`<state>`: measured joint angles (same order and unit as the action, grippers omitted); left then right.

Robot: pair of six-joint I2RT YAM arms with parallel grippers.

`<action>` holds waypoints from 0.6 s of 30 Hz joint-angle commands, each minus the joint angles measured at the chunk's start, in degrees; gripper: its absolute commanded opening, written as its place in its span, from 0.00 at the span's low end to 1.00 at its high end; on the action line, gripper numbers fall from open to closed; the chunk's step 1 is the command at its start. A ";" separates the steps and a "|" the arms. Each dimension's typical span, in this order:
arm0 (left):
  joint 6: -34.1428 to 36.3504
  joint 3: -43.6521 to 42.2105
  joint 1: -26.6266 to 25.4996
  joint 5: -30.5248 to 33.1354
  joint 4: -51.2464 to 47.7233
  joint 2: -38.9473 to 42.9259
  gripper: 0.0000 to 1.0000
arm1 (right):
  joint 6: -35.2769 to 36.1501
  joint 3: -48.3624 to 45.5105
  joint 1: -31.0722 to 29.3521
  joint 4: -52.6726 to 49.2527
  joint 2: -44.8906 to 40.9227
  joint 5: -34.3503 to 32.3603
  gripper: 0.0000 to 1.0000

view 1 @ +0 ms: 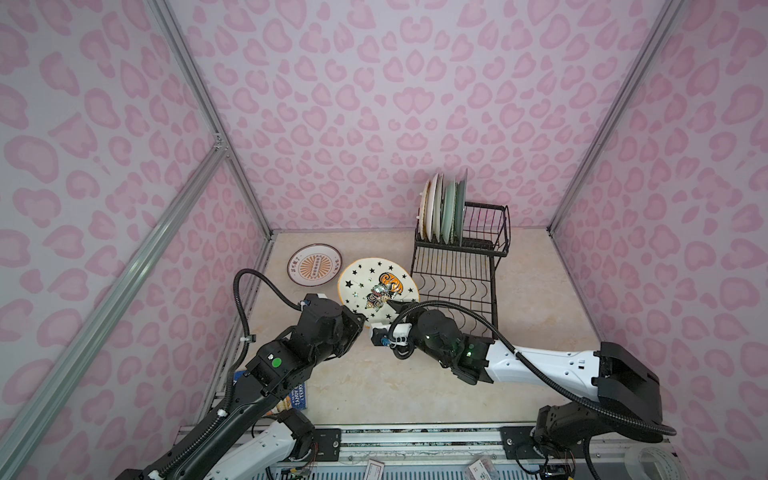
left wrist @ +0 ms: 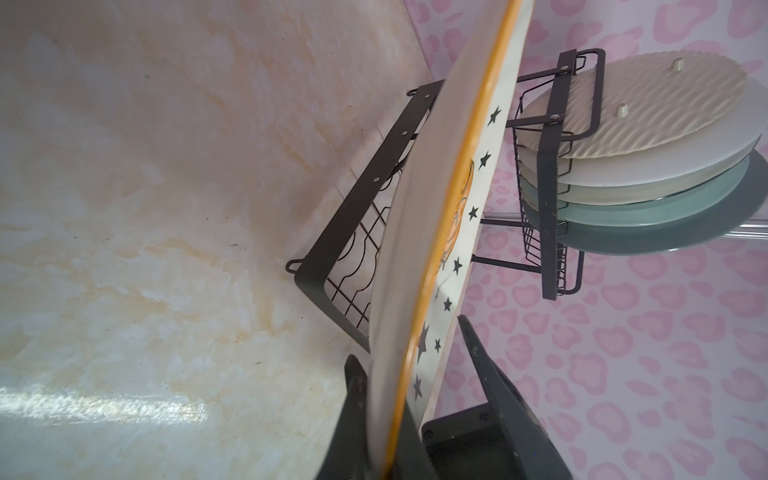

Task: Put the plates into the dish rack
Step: 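Grasp the raised star plate rim with the right gripper beside the left gripper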

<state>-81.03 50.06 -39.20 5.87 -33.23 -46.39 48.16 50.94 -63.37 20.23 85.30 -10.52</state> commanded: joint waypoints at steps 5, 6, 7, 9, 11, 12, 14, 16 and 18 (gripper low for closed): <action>-1.75 2.90 -0.36 2.30 3.35 -0.63 0.03 | 1.83 0.92 -0.91 3.72 1.89 -1.19 0.45; -1.93 3.08 -0.36 2.26 3.10 -0.67 0.03 | 1.75 0.92 -0.88 3.77 1.98 -1.10 0.40; -2.02 3.25 -0.39 2.20 3.00 -0.80 0.03 | 1.67 0.92 -1.02 3.81 2.13 -0.99 0.34; -2.28 3.36 -0.43 1.79 2.99 -0.98 0.03 | 1.67 0.92 -1.09 3.69 2.21 -0.75 0.22; -2.42 3.37 -0.45 1.44 3.00 -1.07 0.03 | 1.54 0.93 -1.30 3.72 2.41 -0.90 0.10; -2.46 3.37 -0.47 1.34 3.00 -1.07 0.03 | 1.42 0.96 -1.40 3.73 2.49 -1.07 0.04; -2.55 3.22 -0.52 1.34 3.00 -0.84 0.03 | 1.53 0.94 -1.75 3.85 2.72 -1.62 0.00; -2.59 3.11 -0.46 1.34 2.99 -0.55 0.03 | 1.58 0.89 -2.01 4.17 2.74 -2.44 0.00; -2.24 2.95 -0.53 1.21 3.30 -0.20 0.09 | 1.41 0.73 -2.19 4.75 2.55 -2.74 0.00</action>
<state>-86.32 52.31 -39.64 7.53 -36.29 -47.31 52.05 51.64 -65.32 22.85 87.74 -12.64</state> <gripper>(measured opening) 0.109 0.096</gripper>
